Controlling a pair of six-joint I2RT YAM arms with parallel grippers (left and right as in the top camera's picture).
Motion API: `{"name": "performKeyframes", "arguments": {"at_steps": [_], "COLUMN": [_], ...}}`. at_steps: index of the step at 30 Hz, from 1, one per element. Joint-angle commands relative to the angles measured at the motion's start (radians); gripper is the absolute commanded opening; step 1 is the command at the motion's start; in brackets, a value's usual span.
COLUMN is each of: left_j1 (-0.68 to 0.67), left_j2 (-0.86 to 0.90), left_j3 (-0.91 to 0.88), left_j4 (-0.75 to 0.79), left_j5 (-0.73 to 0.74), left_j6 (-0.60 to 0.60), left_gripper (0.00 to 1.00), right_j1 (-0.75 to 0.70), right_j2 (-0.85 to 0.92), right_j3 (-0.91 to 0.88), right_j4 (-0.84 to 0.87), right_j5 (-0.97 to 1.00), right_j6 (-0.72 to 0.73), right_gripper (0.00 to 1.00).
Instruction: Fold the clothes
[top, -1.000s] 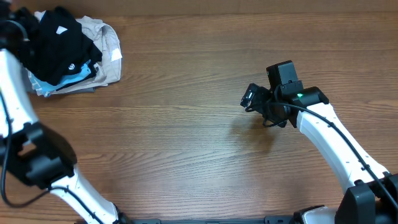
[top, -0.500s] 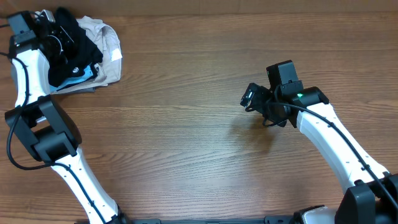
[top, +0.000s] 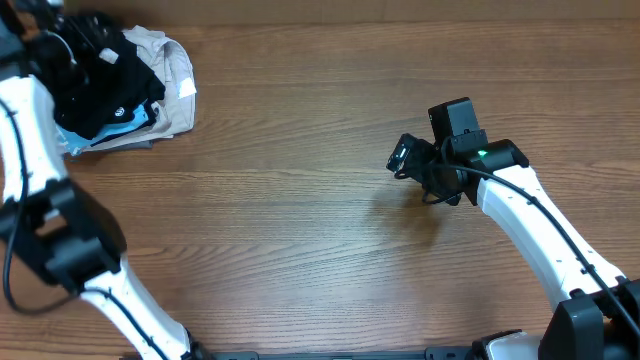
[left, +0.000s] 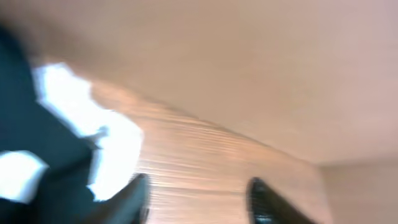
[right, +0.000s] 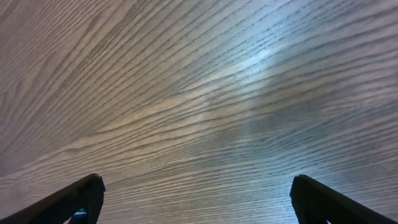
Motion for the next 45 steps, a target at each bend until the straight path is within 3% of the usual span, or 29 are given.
{"name": "performKeyframes", "arguments": {"at_steps": [1, 3, 8, 14, 20, 23, 32, 40, 45], "left_j1": [0.004, 0.004, 0.005, 0.003, -0.005, -0.023, -0.029, -0.034, -0.154], "left_j2": [-0.177, -0.240, -0.407, -0.604, -0.762, -0.852, -1.125, -1.329, -1.337], "left_j3": [0.012, 0.012, 0.012, 0.011, 0.011, -0.027, -0.175, -0.412, -0.481], "left_j4": [-0.072, -0.158, -0.391, -0.697, -1.073, -1.076, -1.077, -1.077, -1.077], "left_j5": [0.160, 0.169, 0.168, 0.168, 0.146, 0.063, 0.062, 0.185, 0.218], "left_j6": [0.003, 0.008, 0.094, 0.297, 0.616, 0.600, 0.613, 0.668, 0.718], "left_gripper": [0.92, 1.00, 1.00, 1.00, 1.00, 1.00, 1.00, 1.00, 1.00], "right_j1": [-0.002, -0.002, 0.001, 0.014, 0.037, 0.059, 0.085, 0.085, 0.084], "right_j2": [-0.015, -0.044, -0.185, -0.424, -0.648, -0.738, -0.933, -1.040, -1.158], "right_j3": [-0.002, -0.002, -0.002, -0.002, -0.003, -0.003, -0.003, -0.003, -0.001], "right_j4": [-0.003, -0.020, -0.090, -0.198, -0.319, -0.376, -0.559, -0.660, -0.626], "right_j5": [-0.031, -0.034, -0.044, -0.065, -0.074, -0.066, -0.035, 0.023, 0.020], "right_j6": [0.038, 0.040, 0.064, 0.064, 0.126, 0.161, 0.220, 0.306, 0.307], "right_gripper": [1.00, 1.00, 1.00, 1.00, 1.00, 1.00, 1.00, 1.00, 1.00]}}
